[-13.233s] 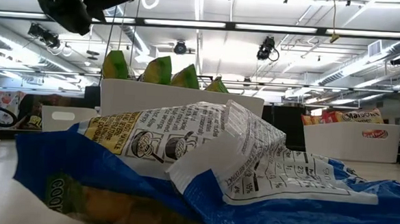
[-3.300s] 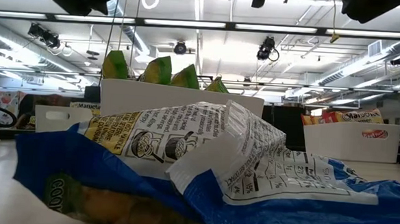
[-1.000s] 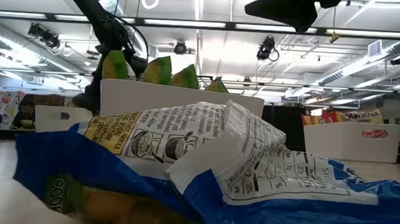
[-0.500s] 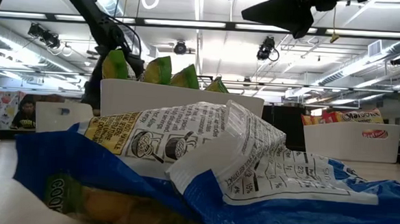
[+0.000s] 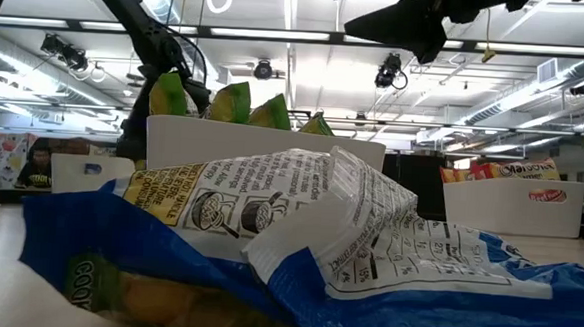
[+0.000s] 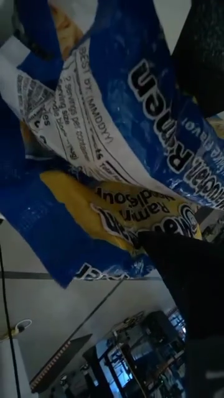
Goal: Sort Maruchan noodles
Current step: Put the blue noodle pack into the top left white bin
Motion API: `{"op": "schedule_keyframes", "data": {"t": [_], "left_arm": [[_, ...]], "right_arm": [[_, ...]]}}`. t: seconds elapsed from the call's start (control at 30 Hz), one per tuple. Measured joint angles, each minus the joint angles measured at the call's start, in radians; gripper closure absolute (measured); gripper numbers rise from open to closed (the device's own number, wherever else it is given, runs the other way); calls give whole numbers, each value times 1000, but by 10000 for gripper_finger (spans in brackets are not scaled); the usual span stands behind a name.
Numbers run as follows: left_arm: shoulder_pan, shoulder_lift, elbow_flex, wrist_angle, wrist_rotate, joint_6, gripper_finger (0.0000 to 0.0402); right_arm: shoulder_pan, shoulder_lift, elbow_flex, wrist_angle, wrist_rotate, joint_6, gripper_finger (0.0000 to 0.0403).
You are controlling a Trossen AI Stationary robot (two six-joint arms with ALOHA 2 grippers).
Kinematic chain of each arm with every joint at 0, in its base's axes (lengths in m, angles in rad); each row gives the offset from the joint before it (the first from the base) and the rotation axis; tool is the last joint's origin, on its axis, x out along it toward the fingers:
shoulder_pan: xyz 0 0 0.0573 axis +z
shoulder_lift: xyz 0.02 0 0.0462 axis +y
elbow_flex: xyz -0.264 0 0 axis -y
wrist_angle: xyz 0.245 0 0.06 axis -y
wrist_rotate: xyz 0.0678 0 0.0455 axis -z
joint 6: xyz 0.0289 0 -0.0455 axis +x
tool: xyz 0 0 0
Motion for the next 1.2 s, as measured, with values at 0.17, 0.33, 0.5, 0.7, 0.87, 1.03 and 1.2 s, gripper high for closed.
{"op": "schedule_keyframes", "data": {"t": [0.17, 0.33, 0.5, 0.7, 0.87, 1.03, 1.2], "left_arm": [[1, 0, 34, -5, 14, -36, 120], [-12, -1, 80, -22, 14, -51, 102], [-39, -2, 118, -50, -17, -52, 101], [-78, -3, 137, -131, -19, -134, 106], [-138, -8, 137, -237, -17, -238, 106], [-259, -97, 137, -355, -28, -376, 107], [-486, -269, 138, -486, 57, -646, 107]], "right_arm": [[-22, 0, 0, -5, -56, 22, 91], [-26, 0, 0, -27, -64, 0, 91], [-26, 0, 0, -60, -57, -1, 91], [-24, 0, 0, -78, -58, 25, 92], [9, 0, 0, -105, -49, 24, 92], [62, 0, 0, -123, -6, -13, 92], [104, -1, 0, -114, 6, -27, 92]]}}
